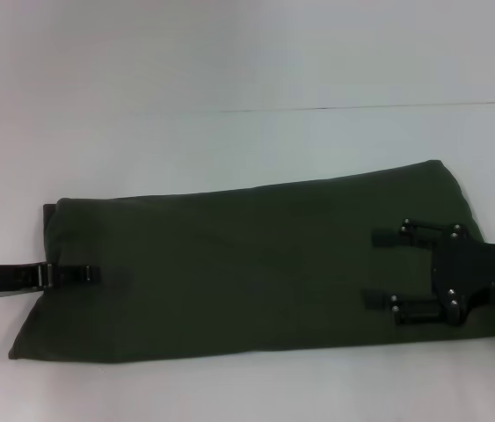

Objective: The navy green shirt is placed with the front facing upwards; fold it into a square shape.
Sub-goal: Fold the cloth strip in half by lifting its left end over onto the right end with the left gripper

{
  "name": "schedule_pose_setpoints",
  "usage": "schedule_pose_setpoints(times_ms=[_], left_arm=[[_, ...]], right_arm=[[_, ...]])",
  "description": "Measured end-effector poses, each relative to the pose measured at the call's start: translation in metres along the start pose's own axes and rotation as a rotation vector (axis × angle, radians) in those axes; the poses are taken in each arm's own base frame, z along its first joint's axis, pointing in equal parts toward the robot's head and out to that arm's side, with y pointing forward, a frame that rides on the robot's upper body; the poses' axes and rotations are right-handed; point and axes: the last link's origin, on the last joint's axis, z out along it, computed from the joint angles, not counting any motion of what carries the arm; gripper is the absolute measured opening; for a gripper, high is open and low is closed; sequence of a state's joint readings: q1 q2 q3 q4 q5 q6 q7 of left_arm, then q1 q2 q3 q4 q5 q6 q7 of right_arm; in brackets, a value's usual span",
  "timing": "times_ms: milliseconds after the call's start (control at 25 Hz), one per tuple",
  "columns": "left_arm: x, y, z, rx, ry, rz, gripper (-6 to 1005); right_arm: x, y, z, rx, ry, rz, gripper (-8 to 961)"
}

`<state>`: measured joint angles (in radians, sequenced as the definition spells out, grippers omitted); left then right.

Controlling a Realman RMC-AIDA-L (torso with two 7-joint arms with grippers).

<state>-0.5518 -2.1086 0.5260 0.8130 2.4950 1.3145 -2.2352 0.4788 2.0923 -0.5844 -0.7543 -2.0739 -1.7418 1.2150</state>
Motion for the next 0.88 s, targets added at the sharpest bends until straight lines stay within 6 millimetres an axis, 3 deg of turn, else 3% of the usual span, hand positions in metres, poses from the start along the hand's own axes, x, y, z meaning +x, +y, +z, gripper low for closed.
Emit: schedule_pose_setpoints(times_ms=[240,680,880], left_arm=[[0.0022,-0.0001,-0.0008,0.006,0.006,0.009,762],[0.0034,0.005,0.0038,0.003,-0.02,0.048,279],[0.004,0.0052,0.0045,0.01,-0.024,0.057,129]], right_arm=[[0.0007,0.0003,-0.0005,0.002,0.0,0.016,895],[0.0008,0.0005,-0.0007,0.002,-0.001,0.017,895],[0.0005,0.0006,-0.0013,0.003,-0.004,0.018,893]])
